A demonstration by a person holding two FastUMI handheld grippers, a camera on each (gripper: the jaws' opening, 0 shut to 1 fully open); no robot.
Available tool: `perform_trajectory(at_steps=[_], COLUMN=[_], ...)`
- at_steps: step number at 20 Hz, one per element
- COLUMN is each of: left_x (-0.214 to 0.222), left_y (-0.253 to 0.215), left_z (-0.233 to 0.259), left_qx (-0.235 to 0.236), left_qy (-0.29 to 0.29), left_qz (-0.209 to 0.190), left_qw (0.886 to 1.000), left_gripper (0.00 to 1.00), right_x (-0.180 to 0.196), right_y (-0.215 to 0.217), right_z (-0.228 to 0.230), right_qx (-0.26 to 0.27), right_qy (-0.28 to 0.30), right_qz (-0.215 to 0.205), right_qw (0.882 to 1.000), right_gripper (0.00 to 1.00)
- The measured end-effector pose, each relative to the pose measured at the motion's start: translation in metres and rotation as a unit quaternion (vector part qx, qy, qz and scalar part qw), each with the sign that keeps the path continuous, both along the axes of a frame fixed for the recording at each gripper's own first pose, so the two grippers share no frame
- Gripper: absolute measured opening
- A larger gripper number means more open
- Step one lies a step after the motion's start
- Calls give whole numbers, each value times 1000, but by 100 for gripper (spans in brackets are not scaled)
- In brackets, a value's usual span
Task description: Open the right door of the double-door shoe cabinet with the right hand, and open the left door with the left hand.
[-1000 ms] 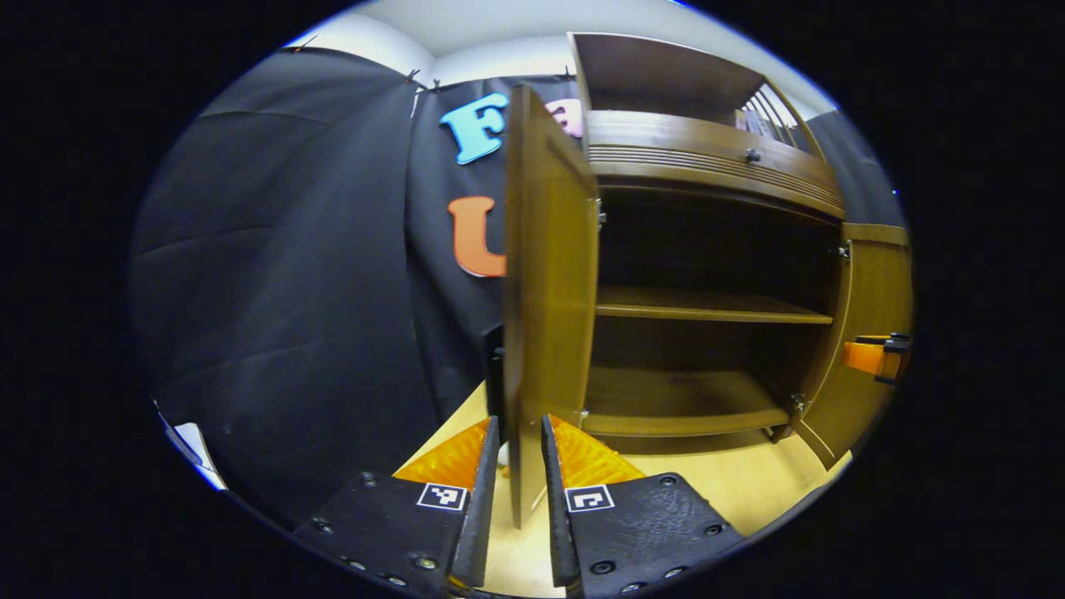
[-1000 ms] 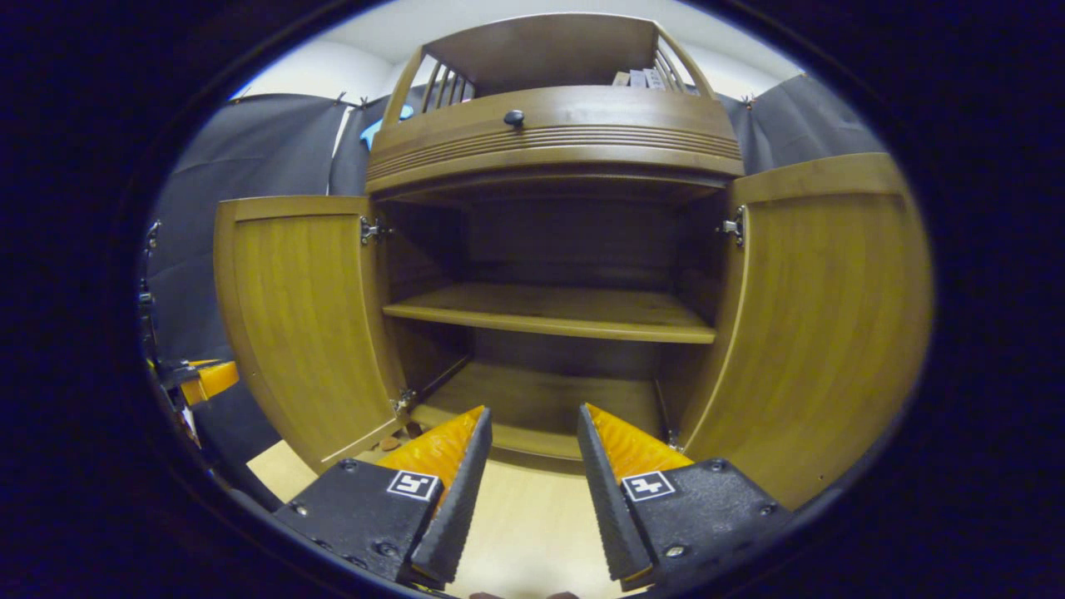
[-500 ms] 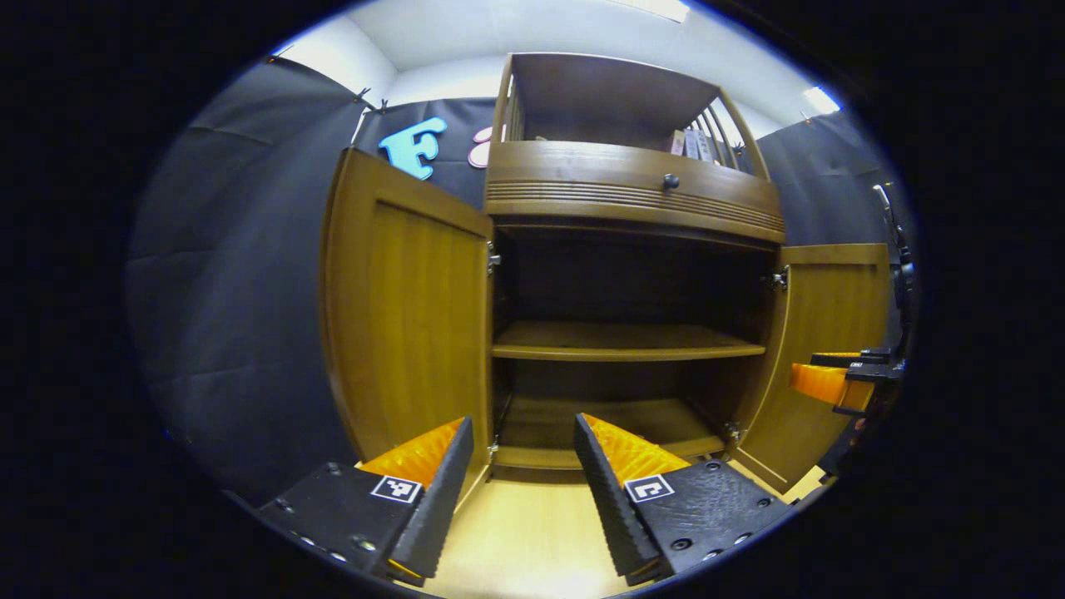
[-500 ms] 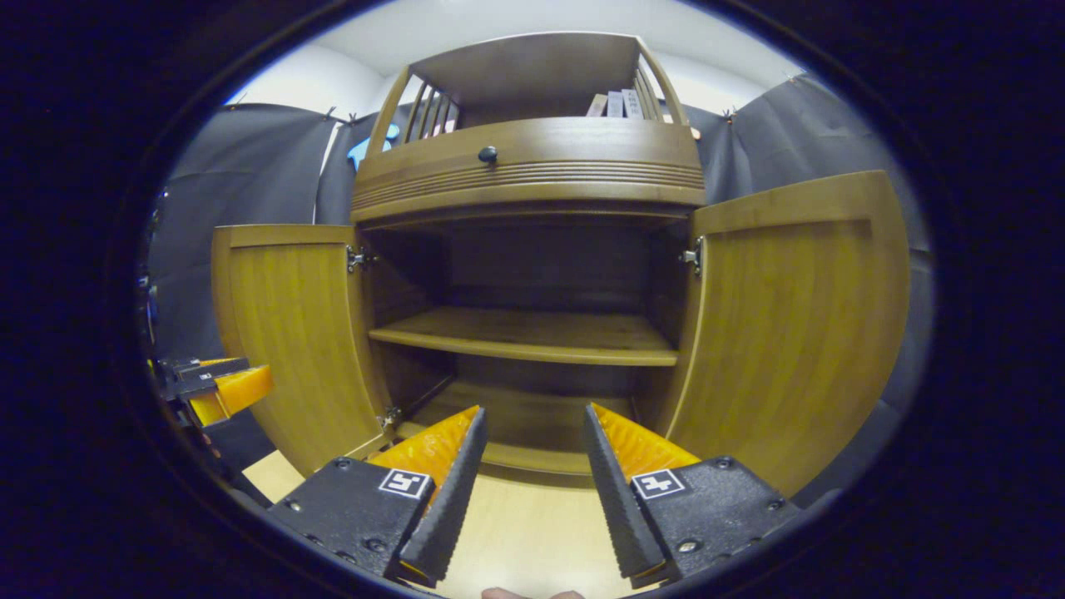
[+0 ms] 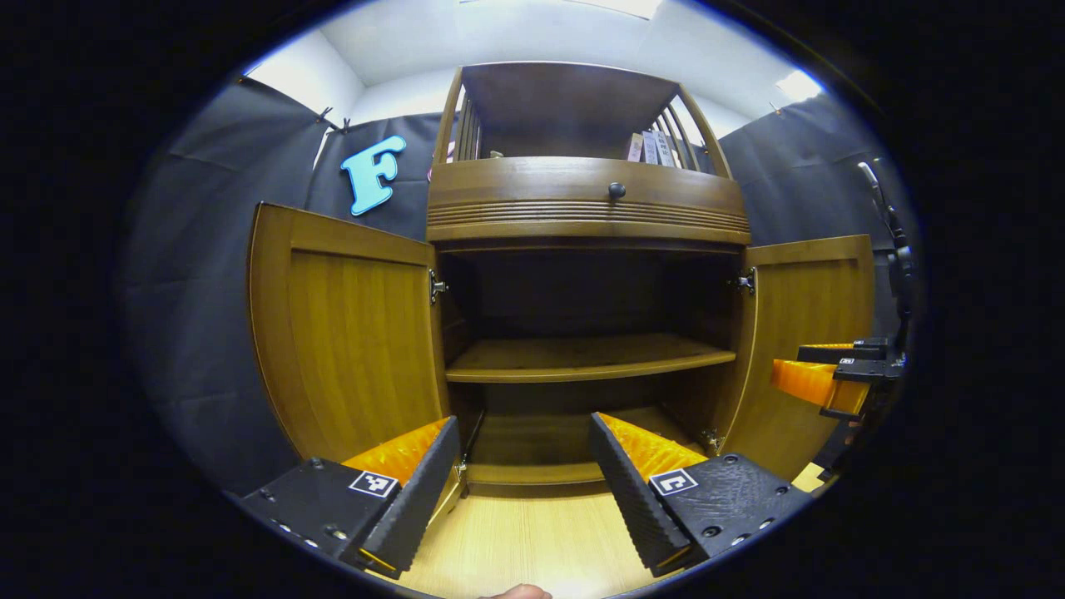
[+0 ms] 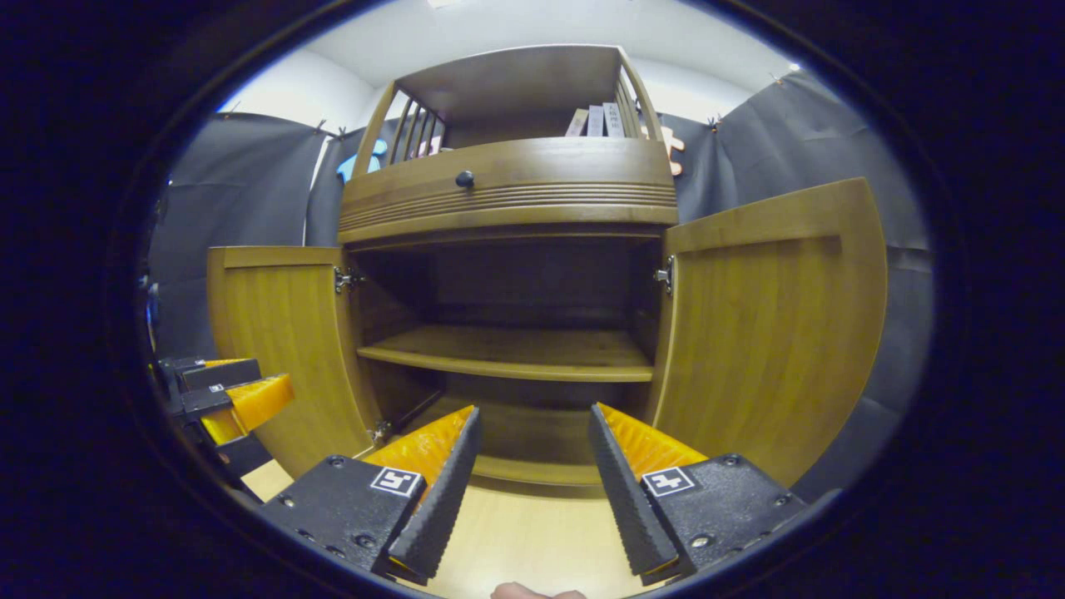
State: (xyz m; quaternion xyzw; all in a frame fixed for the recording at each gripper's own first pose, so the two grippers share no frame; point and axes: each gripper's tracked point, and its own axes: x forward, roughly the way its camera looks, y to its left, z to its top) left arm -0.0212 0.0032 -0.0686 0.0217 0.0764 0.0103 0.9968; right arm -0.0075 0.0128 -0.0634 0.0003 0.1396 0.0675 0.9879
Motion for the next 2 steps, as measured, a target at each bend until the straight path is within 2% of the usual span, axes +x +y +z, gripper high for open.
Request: perform_trajectory(at_steps=[2], left_x=[0], left_y=[-3], left_z=[3], left_qx=[-4], left_qy=[-4], left_qz=[1], left_qw=[1000], left_gripper=[94], right_x=[2], right_y=[2], right_z=[1], right_qx=[1], right_qy=[-4], right_qz=[6], right_qw=[1000], right_gripper=[82])
